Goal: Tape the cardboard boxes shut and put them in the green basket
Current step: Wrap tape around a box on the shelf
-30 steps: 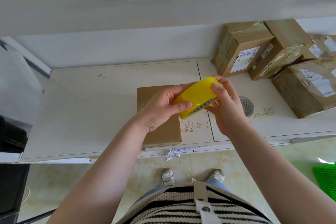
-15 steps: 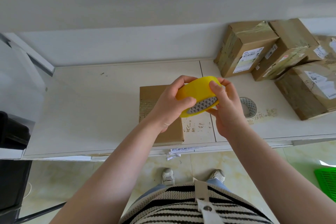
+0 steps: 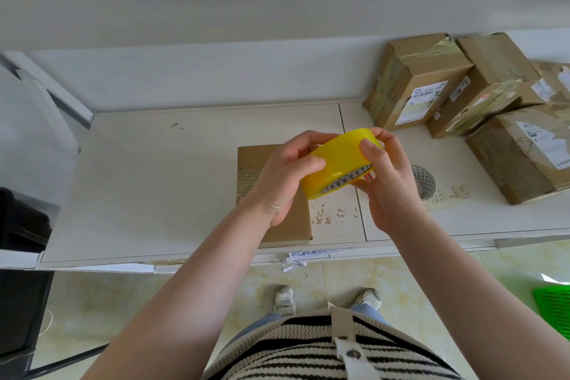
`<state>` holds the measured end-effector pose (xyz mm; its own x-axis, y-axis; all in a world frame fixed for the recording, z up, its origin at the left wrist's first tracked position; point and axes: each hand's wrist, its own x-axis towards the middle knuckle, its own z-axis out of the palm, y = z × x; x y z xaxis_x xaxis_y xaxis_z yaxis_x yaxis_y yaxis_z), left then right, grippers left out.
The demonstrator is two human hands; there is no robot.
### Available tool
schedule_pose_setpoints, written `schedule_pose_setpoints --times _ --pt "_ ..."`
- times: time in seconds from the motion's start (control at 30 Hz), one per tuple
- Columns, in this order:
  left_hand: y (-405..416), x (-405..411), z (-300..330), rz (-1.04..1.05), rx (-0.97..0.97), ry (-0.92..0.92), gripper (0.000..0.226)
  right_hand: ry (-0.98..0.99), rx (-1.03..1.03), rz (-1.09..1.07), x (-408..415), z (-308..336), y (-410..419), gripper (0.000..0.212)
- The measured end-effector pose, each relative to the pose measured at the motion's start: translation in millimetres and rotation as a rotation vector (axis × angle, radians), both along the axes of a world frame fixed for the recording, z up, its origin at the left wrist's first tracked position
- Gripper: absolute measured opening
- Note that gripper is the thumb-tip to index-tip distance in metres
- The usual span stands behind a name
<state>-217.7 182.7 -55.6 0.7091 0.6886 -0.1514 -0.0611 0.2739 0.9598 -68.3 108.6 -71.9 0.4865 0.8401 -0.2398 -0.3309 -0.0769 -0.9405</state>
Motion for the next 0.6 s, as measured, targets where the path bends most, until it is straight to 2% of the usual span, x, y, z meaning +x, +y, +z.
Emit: schedule_pose_setpoints --times 0.07,0.43,0.6 --pt "-2.3 2.4 2.7 0.068 -0.05 -0.014 0.026 -0.042 0.06 0.024 -0.1 1.5 0.1 0.056" --pt "-4.9 -3.4 1.8 0.023 -0.051 -0.085 0.047 -0.015 0.072 0.055 4.4 -0.4 -2.8 0.054" --pt "-7.4 -3.9 2.7 0.044 -0.096 -0.14 0.03 -0.022 0.072 0.07 4.0 2.1 -3.0 0.056"
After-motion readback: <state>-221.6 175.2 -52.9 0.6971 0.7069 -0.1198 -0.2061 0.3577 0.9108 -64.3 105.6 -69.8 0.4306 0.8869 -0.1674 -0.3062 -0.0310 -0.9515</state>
